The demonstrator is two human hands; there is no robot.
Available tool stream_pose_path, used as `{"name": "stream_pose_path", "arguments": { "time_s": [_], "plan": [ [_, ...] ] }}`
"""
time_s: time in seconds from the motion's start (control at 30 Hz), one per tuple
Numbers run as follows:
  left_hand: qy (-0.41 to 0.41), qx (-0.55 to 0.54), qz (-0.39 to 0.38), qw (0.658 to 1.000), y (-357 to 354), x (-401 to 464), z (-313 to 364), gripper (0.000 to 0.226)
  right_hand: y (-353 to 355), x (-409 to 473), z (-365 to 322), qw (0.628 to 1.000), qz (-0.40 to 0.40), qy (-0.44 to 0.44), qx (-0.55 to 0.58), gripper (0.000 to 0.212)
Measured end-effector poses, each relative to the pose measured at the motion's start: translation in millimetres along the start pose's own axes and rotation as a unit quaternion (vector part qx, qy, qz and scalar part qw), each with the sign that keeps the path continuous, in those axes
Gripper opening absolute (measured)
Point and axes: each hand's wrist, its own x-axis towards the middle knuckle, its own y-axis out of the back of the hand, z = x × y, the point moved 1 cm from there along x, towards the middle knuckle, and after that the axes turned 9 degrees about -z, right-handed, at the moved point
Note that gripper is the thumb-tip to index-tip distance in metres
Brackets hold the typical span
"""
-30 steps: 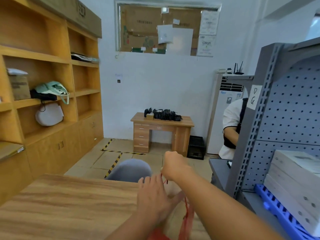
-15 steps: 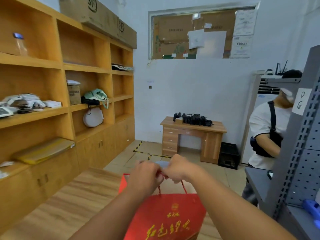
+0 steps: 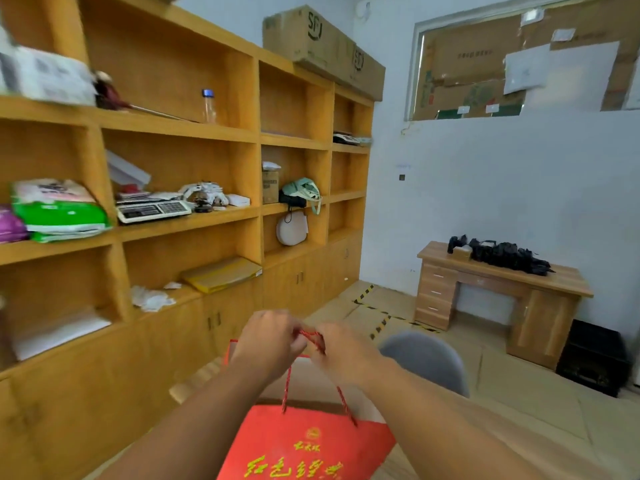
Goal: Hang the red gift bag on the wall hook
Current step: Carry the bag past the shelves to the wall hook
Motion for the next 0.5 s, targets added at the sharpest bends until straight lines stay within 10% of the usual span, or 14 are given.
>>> {"name": "stream_pose_path", "arguments": {
  "time_s": [0.23, 0.5],
  "plan": [
    [0.163, -0.037, -0.010, 0.986, 17, -73, -75, 0.020, -27, 49, -57, 0.982, 0.041, 0.147, -0.110, 0.026],
    [0.272, 0.012, -0.045, 0.961, 38, -155, -117, 0.016, -56, 64, -124, 0.943, -0.133, 0.277, 0.125, 0.016]
  ]
}}
